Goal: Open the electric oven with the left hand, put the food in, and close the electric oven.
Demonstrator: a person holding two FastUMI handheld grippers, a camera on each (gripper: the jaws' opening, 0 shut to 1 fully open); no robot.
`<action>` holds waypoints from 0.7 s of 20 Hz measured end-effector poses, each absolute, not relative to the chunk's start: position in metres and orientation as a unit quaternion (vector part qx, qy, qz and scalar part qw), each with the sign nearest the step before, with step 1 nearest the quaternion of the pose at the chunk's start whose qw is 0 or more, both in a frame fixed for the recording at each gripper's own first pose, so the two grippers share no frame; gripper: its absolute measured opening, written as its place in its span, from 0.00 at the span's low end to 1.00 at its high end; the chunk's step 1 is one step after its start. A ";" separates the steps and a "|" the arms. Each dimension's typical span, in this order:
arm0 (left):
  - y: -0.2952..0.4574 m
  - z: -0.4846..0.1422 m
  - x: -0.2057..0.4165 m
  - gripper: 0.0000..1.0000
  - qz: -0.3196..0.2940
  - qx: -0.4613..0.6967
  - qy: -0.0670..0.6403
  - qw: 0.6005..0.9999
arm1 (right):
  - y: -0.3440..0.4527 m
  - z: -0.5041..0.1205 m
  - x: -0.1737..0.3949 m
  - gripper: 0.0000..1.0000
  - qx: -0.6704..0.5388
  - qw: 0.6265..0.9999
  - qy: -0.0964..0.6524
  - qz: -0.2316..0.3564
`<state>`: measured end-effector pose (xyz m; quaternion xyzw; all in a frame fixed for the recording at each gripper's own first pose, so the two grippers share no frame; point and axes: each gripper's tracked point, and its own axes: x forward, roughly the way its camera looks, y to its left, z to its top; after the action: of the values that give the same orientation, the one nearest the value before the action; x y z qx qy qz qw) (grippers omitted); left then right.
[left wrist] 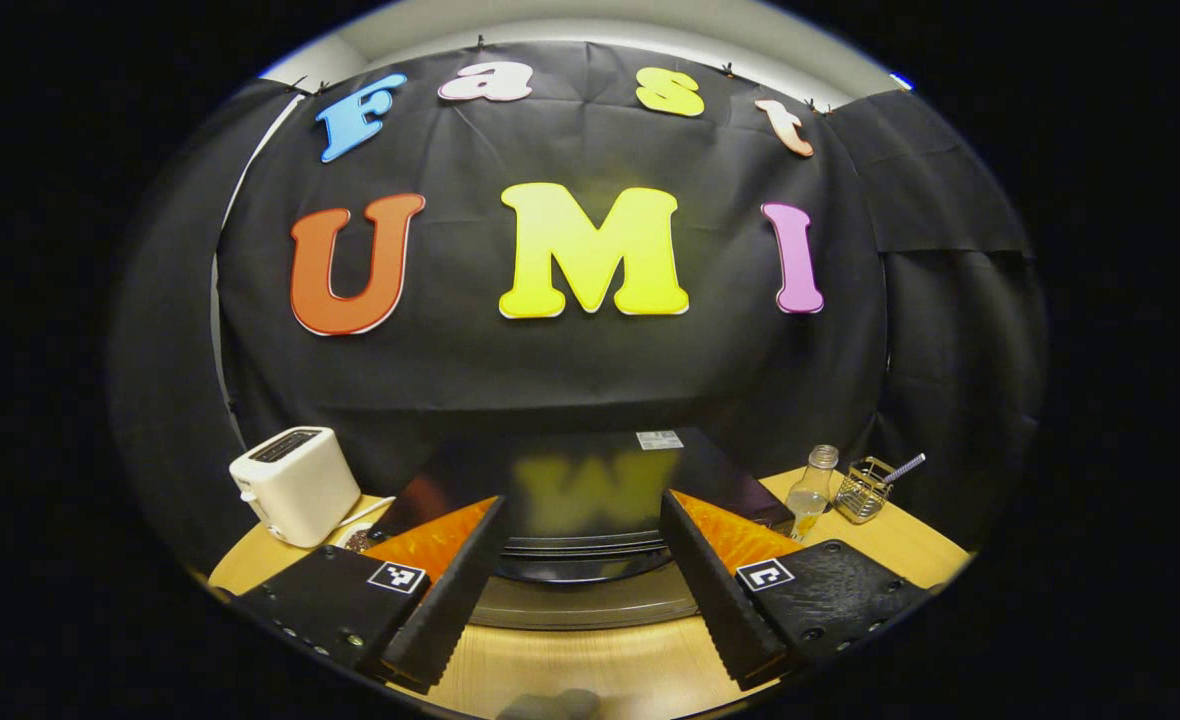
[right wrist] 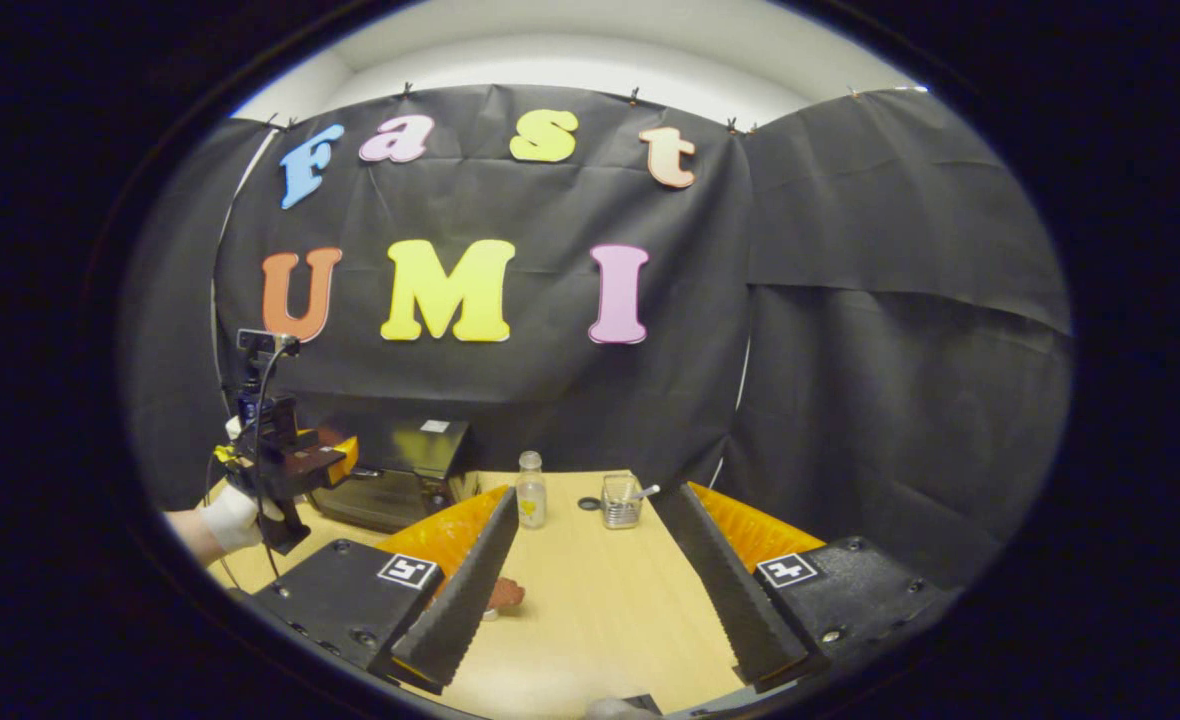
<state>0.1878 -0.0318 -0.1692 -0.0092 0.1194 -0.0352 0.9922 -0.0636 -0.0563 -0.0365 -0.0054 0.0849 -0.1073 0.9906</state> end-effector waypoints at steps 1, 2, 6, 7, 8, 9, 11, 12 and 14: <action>-0.031 -0.177 0.191 0.97 -0.031 -0.007 0.126 0.992 | -0.060 -0.041 -0.066 1.00 -0.006 0.990 0.091 -0.112; -0.030 -0.183 0.194 0.97 -0.028 -0.006 0.132 0.991 | -0.062 -0.043 -0.068 0.96 -0.004 0.989 0.095 -0.114; -0.028 -0.207 0.203 0.97 -0.025 0.009 0.160 0.987 | -0.065 -0.053 -0.066 1.00 0.009 0.987 0.108 -0.117; -0.028 -0.204 0.205 0.97 -0.024 0.009 0.147 0.989 | -0.064 -0.055 -0.065 1.00 0.010 0.987 0.110 -0.115; -0.029 -0.206 0.206 0.98 -0.026 0.010 0.153 0.988 | -0.063 -0.055 -0.063 1.00 0.010 0.987 0.111 -0.112; -0.028 -0.206 0.202 0.96 -0.024 0.007 0.154 0.988 | -0.061 -0.057 -0.063 1.00 0.009 0.988 0.112 -0.109; -0.029 -0.206 0.199 0.97 -0.025 0.002 0.157 0.987 | -0.059 -0.057 -0.061 0.97 0.010 0.988 0.113 -0.103; -0.030 -0.205 0.197 0.97 -0.025 0.004 0.154 0.988 | -0.058 -0.056 -0.061 0.97 0.010 0.989 0.111 -0.101; -0.030 -0.205 0.189 0.96 -0.026 0.007 0.153 0.988 | -0.056 -0.055 -0.061 0.97 0.011 0.989 0.108 -0.097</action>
<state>0.1888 -0.0303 -0.2053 0.0067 0.1527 -0.0265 0.9879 -0.0607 -0.0565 -0.0552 0.0106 0.1083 -0.0966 0.9894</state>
